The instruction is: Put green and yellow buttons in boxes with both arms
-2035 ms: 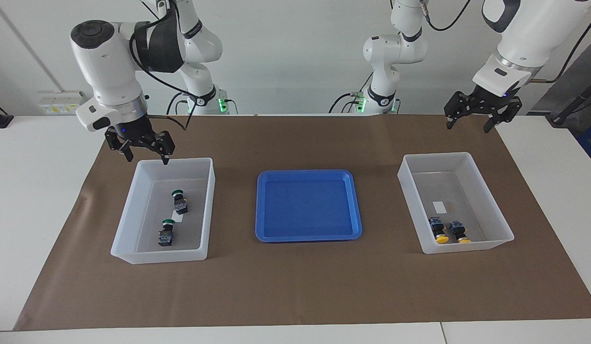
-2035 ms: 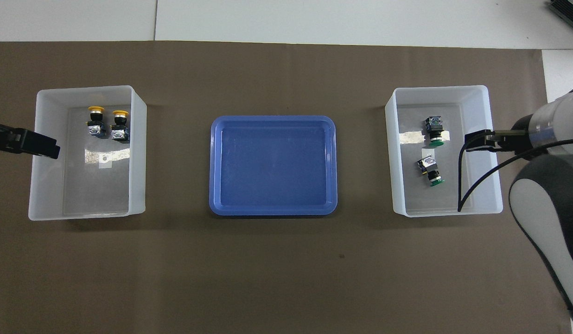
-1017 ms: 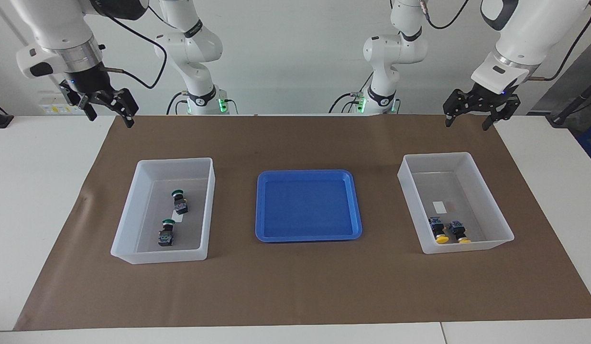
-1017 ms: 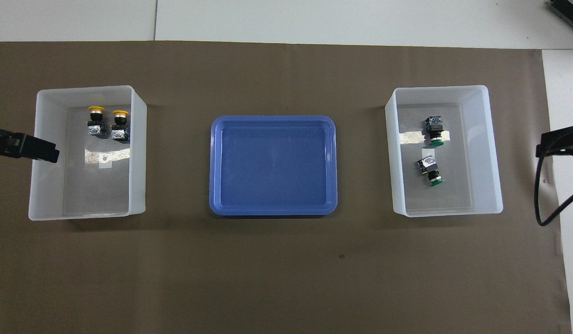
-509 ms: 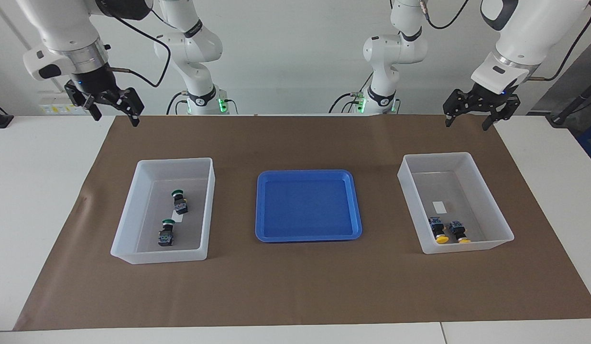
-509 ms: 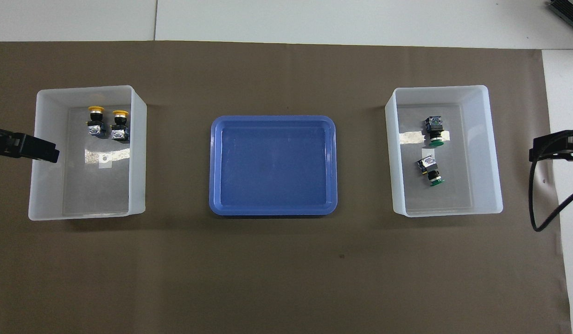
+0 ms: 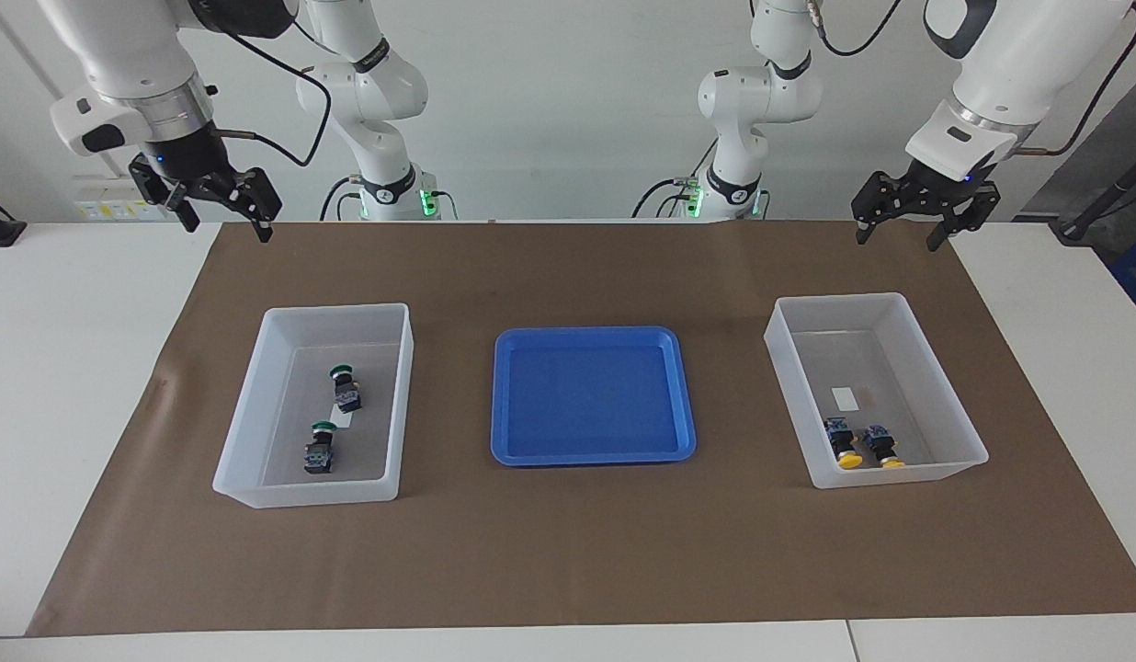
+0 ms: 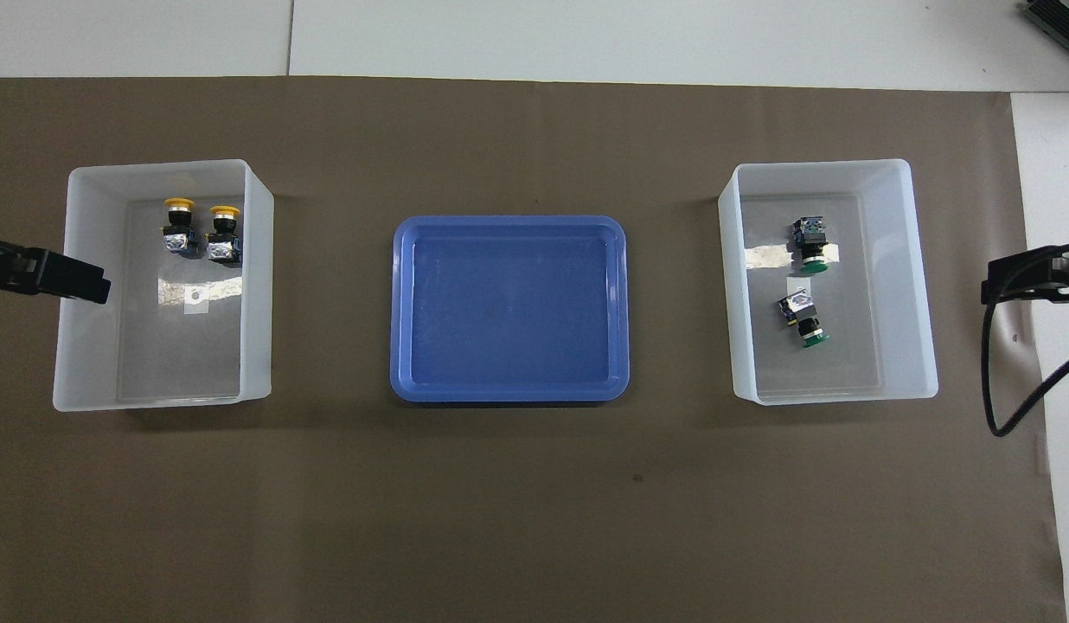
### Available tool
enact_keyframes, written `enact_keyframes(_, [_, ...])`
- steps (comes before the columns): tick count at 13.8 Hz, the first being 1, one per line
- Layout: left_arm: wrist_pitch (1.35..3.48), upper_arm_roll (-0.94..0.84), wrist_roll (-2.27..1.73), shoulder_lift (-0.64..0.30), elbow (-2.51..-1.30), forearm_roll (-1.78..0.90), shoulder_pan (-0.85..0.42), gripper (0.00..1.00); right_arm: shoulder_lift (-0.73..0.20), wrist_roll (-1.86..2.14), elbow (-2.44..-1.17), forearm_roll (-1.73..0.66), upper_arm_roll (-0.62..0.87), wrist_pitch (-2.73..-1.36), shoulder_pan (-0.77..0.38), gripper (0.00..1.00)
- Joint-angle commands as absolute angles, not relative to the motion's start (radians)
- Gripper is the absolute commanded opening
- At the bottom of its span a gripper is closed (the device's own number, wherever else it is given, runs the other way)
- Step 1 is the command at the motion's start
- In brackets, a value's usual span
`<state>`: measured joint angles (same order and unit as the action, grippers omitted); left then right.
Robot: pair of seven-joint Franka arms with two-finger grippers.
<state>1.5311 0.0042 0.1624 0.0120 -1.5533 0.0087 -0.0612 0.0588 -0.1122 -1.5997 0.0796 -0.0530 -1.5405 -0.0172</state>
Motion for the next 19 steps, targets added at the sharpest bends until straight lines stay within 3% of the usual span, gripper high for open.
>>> enact_keyframes(1, [1.532,0.014,0.152,0.037,-1.582,0.032,-0.077,1.0,0.072,-0.087,-1.606,0.06,-0.043,-1.528,0.0,1.0])
enact_keyframes(19, [1.532,0.014,0.152,0.037,-1.582,0.032,-0.077,1.0,0.069,-0.092,-1.603,0.057,-0.083,-1.532,-0.041,1.0])
